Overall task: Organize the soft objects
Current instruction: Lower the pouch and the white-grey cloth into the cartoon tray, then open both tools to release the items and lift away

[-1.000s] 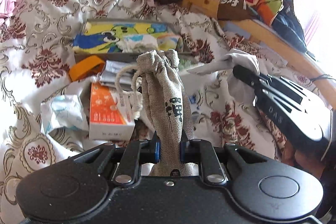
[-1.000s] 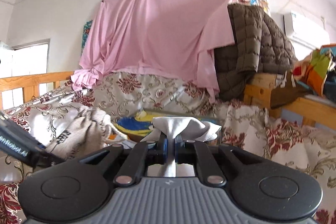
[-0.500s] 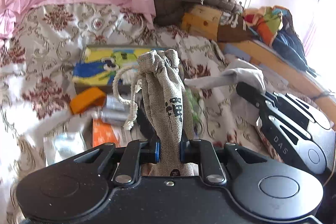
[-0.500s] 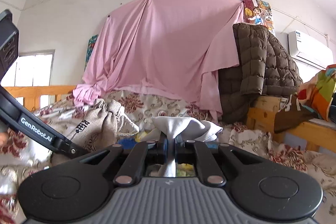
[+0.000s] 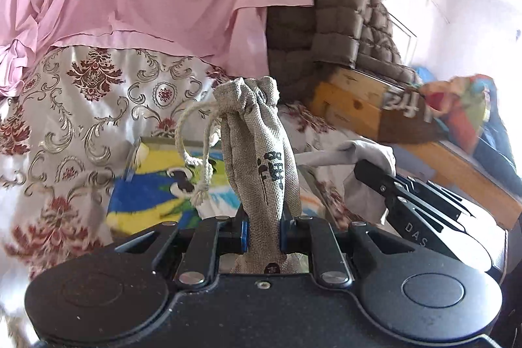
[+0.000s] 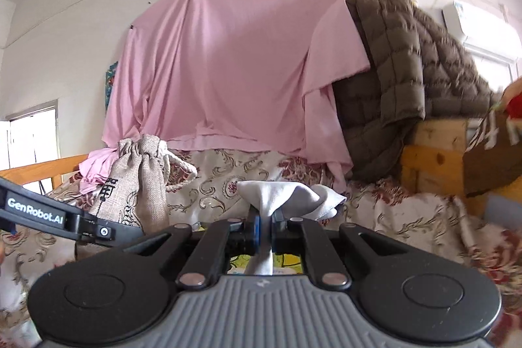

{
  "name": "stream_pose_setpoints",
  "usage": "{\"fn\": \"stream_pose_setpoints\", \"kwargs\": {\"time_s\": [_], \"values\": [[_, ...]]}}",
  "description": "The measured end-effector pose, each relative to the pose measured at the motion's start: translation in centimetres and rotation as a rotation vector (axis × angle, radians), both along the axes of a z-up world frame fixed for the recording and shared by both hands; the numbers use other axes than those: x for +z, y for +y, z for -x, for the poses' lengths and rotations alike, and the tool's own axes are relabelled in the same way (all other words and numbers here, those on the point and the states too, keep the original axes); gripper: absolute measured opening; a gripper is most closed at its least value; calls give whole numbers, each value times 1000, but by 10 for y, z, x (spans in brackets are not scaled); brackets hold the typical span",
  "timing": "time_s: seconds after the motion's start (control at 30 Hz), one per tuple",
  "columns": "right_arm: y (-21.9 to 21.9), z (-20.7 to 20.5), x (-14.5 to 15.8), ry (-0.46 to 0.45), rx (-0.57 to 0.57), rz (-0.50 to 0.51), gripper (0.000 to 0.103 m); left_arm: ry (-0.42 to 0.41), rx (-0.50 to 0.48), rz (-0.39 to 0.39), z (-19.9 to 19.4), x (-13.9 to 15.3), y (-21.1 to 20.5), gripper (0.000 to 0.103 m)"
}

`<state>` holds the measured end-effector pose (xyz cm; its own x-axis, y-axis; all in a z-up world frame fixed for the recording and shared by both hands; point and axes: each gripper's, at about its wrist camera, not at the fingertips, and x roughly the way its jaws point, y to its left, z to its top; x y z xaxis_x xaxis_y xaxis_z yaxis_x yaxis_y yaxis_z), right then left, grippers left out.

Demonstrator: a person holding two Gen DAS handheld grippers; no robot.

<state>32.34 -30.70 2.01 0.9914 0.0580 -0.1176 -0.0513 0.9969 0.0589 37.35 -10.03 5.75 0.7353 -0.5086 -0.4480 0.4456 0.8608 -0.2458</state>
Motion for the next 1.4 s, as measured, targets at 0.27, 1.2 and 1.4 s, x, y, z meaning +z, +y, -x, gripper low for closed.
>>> {"fn": "stream_pose_setpoints", "kwargs": {"time_s": [0.27,1.2,1.4], "values": [[-35,-53,-22,94,9,-67,7,41,43,41,-86,-32,-24,18],[-53,-92,-48,339,-25,-100,12,232,103,-49,-144,-84,-79,33],[-54,-89,-45,348,-35,-108,29,228,125,-56,-140,-84,-75,48]]}}
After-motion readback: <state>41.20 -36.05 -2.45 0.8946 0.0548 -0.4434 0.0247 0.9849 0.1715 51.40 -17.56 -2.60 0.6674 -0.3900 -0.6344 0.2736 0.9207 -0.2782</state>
